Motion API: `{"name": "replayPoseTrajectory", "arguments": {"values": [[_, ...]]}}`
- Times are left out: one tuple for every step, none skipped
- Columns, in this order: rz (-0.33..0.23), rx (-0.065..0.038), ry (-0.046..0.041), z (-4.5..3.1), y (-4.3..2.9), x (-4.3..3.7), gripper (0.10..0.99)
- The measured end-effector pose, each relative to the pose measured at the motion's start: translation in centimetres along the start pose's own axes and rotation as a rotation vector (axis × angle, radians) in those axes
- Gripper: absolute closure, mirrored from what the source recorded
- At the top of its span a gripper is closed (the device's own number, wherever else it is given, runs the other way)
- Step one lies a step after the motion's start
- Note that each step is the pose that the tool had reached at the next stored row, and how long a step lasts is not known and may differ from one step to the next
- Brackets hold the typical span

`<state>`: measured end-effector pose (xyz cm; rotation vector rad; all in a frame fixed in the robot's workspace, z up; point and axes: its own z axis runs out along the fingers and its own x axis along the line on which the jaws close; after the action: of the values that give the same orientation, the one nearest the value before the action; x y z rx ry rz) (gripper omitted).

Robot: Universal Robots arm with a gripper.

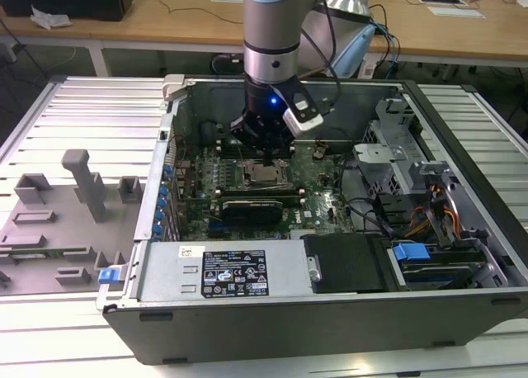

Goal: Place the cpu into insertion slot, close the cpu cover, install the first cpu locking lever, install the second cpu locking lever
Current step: 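Close the cpu cover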

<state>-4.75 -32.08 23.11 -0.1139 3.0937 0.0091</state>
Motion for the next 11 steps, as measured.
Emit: {"name": "replayPoseTrajectory", "arguments": {"values": [[-0.002, 0.0, -0.0003, 0.01, -0.04, 0.13, 0.98], [-0.004, 0.0, -0.0005, 0.05, -0.09, 0.29, 0.98], [-0.006, 0.0, -0.0006, 0.08, -0.12, 0.4, 0.98], [-0.008, 0.0, -0.0008, 0.13, -0.17, 0.52, 0.98], [-0.011, -0.001, -0.0012, 0.22, -0.25, 0.72, 0.98], [-0.014, -0.001, -0.0015, 0.28, -0.34, 0.91, 0.98], [-0.017, -0.002, -0.0021, 0.37, -0.43, 1.1, 0.98], [-0.022, -0.003, -0.003, 0.51, -0.45, 1.25, 0.98], [-0.028, -0.004, -0.0032, 0.66, -0.44, 1.47, 0.98], [-0.033, -0.004, -0.0035, 0.82, -0.43, 1.71, 0.98], [-0.035, -0.004, -0.0035, 0.91, -0.42, 1.83, 0.98]]}}
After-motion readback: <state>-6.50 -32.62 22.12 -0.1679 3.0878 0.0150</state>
